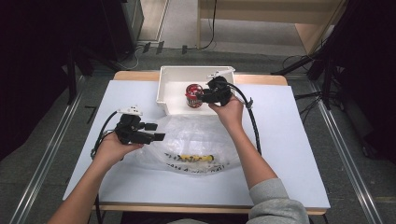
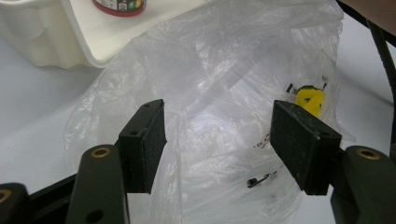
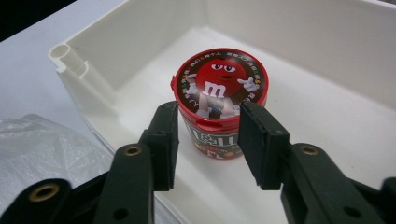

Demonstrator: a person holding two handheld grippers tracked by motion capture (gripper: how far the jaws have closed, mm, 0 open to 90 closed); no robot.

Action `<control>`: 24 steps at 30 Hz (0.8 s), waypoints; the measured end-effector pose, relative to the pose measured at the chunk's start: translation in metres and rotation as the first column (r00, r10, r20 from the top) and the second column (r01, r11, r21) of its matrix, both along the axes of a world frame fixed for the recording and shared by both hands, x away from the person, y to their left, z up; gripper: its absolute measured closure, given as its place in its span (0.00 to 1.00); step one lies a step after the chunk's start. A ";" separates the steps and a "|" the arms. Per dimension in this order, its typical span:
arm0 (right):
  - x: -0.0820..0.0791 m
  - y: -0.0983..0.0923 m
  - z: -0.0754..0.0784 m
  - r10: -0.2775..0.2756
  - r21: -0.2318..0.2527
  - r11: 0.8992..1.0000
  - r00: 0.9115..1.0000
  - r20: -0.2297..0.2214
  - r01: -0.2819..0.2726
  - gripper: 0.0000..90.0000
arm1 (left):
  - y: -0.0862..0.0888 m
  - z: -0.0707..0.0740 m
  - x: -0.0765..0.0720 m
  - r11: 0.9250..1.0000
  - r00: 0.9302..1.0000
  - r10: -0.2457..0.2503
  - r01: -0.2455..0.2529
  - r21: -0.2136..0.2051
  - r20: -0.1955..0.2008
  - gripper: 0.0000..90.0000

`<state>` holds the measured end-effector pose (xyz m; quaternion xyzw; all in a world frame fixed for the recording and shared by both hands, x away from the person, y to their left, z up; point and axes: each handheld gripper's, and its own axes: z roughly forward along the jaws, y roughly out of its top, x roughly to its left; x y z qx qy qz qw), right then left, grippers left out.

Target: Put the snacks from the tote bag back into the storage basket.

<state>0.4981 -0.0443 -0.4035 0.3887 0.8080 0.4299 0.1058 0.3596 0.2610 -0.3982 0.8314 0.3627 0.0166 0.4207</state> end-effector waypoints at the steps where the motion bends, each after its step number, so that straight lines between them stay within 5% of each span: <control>1: -0.001 -0.001 -0.001 0.001 0.002 1.000 1.000 -0.007 -0.001 0.73 | 0.000 0.000 0.000 1.000 1.000 0.000 0.000 0.001 0.000 0.42; 11: -0.005 -0.005 -0.010 0.008 0.030 1.000 1.000 0.002 -0.008 0.99 | 0.000 0.000 0.000 1.000 1.000 -0.003 0.003 0.000 0.005 0.42; 24: -0.001 -0.002 -0.020 -0.032 0.001 0.999 0.999 -0.011 0.032 1.00 | -0.001 0.000 0.000 1.000 1.000 -0.004 0.004 0.001 0.006 0.42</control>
